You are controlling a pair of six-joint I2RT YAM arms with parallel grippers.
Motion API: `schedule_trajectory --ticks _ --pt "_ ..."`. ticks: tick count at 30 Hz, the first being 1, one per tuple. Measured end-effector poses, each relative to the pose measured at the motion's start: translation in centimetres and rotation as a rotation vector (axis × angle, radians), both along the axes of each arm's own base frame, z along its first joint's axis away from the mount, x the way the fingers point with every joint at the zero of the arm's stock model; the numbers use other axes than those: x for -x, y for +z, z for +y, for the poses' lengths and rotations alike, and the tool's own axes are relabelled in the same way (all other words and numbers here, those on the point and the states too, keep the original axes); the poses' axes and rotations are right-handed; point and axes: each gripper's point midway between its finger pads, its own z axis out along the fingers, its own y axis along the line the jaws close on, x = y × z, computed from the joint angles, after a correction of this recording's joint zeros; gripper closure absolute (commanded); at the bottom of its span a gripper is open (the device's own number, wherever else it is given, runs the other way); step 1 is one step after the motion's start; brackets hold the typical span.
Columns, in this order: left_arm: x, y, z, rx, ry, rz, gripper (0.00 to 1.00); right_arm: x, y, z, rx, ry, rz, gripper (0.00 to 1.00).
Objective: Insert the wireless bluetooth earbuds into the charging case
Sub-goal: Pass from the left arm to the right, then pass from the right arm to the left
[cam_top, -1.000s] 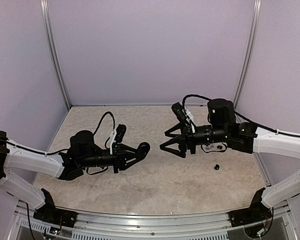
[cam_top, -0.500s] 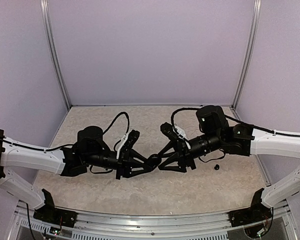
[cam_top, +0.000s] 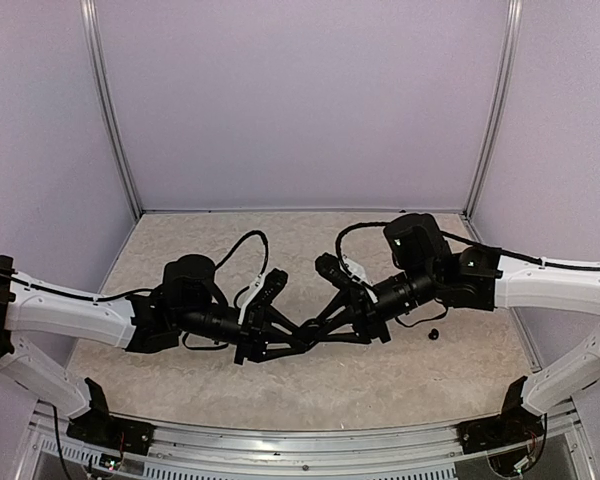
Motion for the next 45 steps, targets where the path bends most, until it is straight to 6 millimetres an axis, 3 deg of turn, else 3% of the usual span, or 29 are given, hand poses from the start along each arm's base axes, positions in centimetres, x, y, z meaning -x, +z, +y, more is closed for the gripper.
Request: schedule_trajectory --ticks 4,9,14,31,36,42,45 --pt "0.0 -0.3 0.0 -0.009 -0.002 0.001 0.78 -0.1 -0.3 0.1 0.014 0.001 0.008 0.82" --pt "0.0 -0.6 0.1 -0.022 0.003 0.007 0.57 -0.1 -0.7 0.1 0.028 0.003 0.02 1.0" --pt "-0.6 -0.2 0.1 -0.008 0.03 0.005 0.46 0.0 -0.7 0.3 0.035 0.011 0.015 1.0" --pt "-4.1 2.0 2.2 0.066 0.2 0.002 0.49 -0.4 -0.3 0.0 0.028 -0.011 -0.022 1.0" --pt "-5.2 1.9 3.7 0.083 0.281 -0.006 0.43 -0.3 0.6 -0.3 -0.014 -0.019 -0.036 1.0" --pt "-4.6 2.8 5.6 0.16 0.323 -0.047 0.37 -1.7 2.6 -1.6 -0.125 -0.112 -0.05 1.0" --pt "-3.8 3.7 5.4 0.193 0.315 -0.089 0.36 -2.3 4.3 -2.0 -0.194 -0.149 -0.073 1.0"
